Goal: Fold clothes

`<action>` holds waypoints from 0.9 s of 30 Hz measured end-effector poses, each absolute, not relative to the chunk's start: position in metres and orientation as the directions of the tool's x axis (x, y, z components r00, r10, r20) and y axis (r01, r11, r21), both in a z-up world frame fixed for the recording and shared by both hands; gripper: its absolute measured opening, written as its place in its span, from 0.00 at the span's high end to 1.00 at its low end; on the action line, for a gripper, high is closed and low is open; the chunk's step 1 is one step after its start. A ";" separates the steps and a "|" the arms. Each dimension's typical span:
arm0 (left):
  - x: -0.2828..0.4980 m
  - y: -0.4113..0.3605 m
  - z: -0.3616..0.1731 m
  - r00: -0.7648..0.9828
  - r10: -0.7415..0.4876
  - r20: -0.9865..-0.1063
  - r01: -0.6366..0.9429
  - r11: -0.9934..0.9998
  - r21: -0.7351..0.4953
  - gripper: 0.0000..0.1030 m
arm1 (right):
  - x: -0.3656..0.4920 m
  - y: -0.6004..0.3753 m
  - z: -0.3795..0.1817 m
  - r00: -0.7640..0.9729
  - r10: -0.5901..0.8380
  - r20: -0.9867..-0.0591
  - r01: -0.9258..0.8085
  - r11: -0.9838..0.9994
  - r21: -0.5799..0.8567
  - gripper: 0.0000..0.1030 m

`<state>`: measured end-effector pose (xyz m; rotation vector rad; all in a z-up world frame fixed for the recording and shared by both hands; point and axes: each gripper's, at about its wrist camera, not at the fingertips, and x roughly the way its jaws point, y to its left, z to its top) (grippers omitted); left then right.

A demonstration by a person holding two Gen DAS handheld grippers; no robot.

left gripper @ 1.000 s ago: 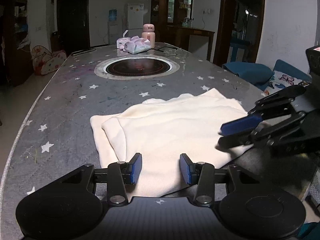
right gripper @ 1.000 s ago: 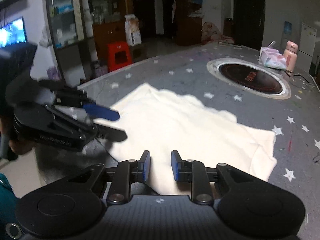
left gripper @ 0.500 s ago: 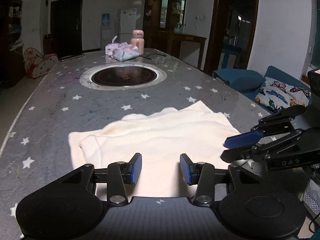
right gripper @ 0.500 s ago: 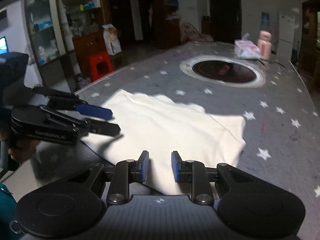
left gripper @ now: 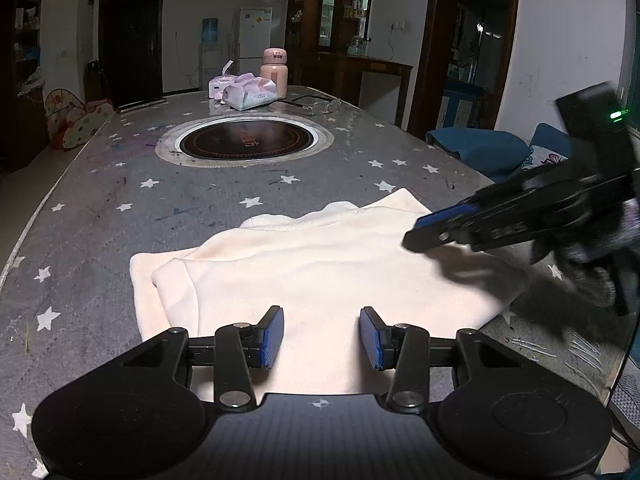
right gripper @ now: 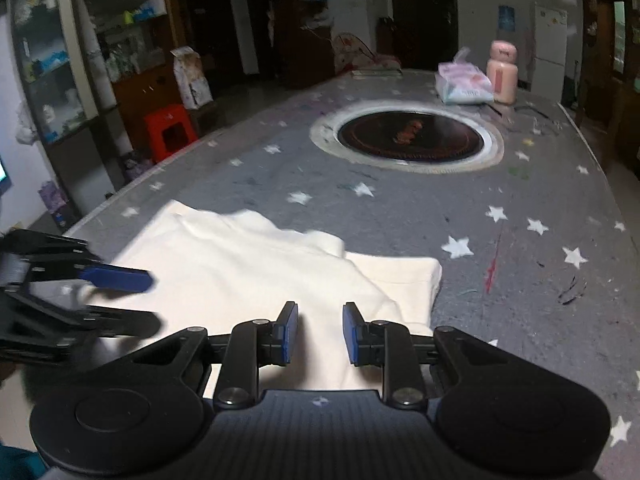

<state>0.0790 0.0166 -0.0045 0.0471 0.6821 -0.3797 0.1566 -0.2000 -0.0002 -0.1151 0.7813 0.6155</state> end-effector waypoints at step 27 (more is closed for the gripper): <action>0.074 0.053 0.013 0.770 -0.162 -0.617 0.142 0.986 -0.082 0.06 | 0.086 -0.195 0.026 0.641 0.541 -0.545 -0.566 0.812 0.141 0.00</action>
